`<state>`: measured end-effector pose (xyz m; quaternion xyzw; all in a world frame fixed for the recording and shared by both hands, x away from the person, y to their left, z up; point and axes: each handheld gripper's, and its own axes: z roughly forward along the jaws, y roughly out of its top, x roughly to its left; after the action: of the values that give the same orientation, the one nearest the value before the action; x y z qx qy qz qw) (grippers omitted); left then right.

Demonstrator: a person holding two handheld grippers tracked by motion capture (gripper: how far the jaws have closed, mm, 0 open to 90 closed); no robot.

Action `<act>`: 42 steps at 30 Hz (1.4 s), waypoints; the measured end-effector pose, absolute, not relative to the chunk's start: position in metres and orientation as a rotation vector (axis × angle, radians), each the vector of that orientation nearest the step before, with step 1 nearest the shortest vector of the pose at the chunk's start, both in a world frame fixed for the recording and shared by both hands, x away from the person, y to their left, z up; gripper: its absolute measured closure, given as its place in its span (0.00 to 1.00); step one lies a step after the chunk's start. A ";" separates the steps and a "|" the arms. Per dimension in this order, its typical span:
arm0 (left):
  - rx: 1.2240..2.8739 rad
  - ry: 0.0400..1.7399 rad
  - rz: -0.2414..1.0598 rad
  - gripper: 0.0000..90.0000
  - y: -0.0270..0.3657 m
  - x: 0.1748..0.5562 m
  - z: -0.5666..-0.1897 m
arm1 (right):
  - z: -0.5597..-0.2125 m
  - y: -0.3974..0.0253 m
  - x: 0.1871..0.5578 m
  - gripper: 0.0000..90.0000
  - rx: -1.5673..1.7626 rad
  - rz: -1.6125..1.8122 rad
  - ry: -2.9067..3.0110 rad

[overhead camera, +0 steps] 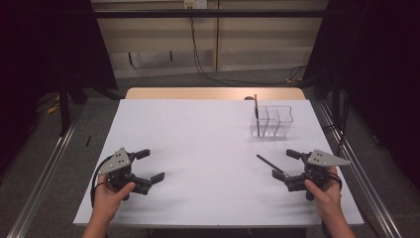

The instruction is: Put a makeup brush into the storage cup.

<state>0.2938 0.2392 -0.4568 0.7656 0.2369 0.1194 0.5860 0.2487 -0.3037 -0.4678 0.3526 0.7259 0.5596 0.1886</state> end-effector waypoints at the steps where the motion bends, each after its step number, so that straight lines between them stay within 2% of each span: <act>1: 1.785 0.551 0.280 0.00 0.239 0.294 -0.457 | -0.467 -0.305 0.248 0.02 0.993 1.576 2.041; 42: 1.801 0.545 0.270 0.00 0.235 0.296 -0.459 | -0.469 -0.302 0.266 0.02 1.037 1.499 2.084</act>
<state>0.2961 0.2348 -0.4586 0.7710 0.2332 0.1156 0.5812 0.2661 -0.3024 -0.4685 0.3682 0.7396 0.5321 0.1853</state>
